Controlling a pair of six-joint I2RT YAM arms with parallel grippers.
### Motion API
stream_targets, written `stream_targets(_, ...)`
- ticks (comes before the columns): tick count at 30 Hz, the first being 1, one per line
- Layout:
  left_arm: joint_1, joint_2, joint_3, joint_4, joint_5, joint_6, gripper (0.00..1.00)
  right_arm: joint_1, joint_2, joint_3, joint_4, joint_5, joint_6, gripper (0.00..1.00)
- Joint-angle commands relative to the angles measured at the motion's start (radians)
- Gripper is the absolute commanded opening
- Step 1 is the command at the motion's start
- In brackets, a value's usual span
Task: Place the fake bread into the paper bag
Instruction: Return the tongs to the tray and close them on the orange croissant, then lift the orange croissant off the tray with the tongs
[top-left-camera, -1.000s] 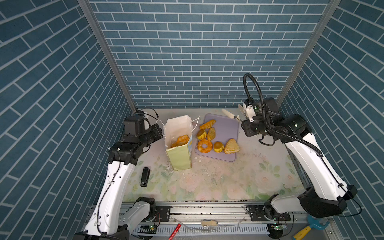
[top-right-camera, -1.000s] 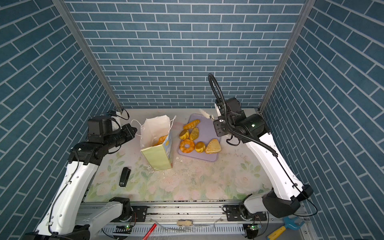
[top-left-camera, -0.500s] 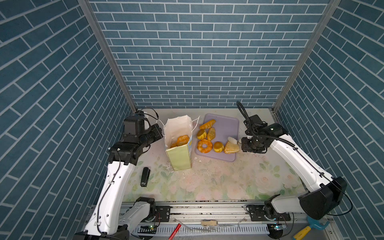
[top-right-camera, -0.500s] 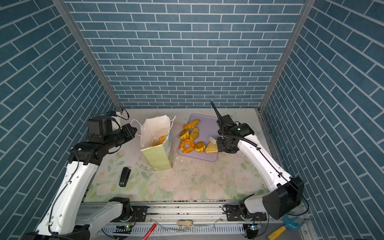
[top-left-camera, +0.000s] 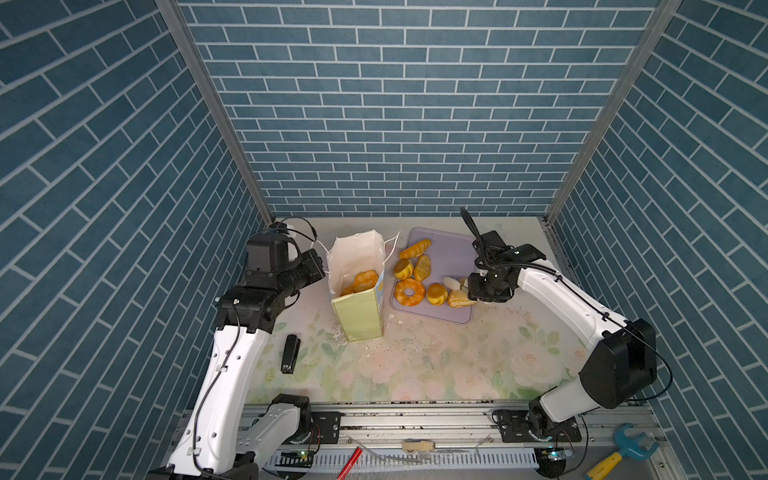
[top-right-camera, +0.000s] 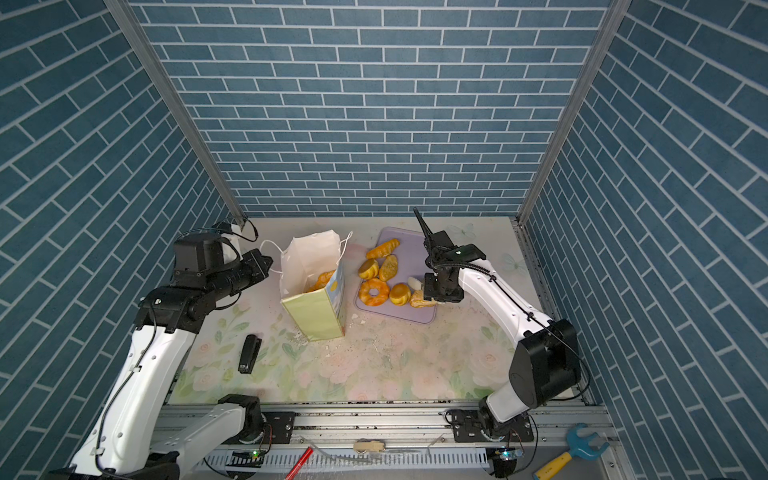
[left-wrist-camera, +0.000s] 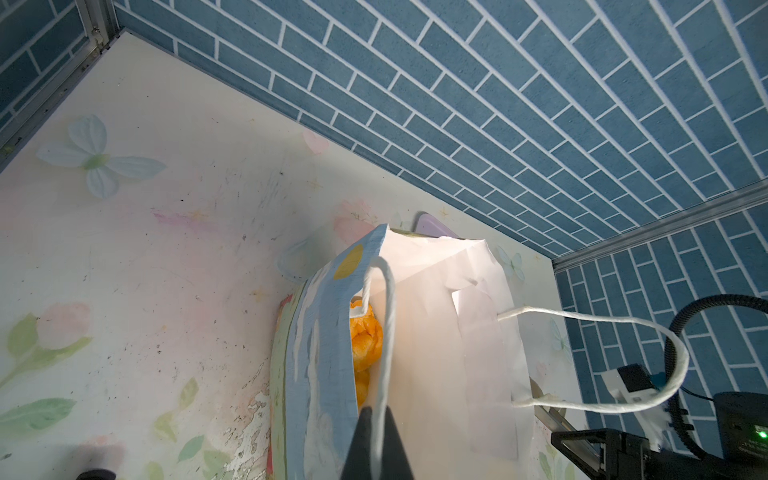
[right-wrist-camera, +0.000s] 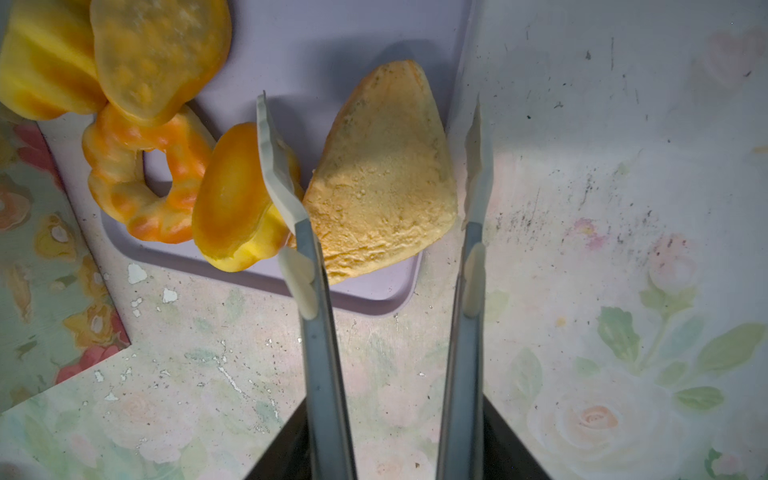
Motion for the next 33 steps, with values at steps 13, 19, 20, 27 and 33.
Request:
stream_targets(13, 0.001, -0.013, -0.017, -0.012, -0.013, 0.018, 0.0, -0.006, -0.031, 0.034, -0.049, 0.001, -0.001, 0.3)
stream_targets(19, 0.0, -0.018, -0.023, -0.011, -0.016, 0.018, 0.0, -0.005, -0.061, 0.092, -0.047, 0.004, -0.023, 0.27)
stream_targets(20, 0.0, -0.019, -0.024, -0.012, -0.013, 0.016, 0.0, -0.003, -0.064, 0.105, -0.047, 0.002, -0.026, 0.26)
stream_targets(27, 0.0, -0.019, -0.025, -0.006, -0.01, 0.01, 0.0, -0.004, -0.077, 0.167, -0.03, -0.011, -0.045, 0.23)
stream_targets(33, 0.0, -0.019, -0.026, -0.007, -0.01, 0.009, 0.0, -0.004, -0.086, 0.185, 0.009, -0.035, -0.053, 0.21)
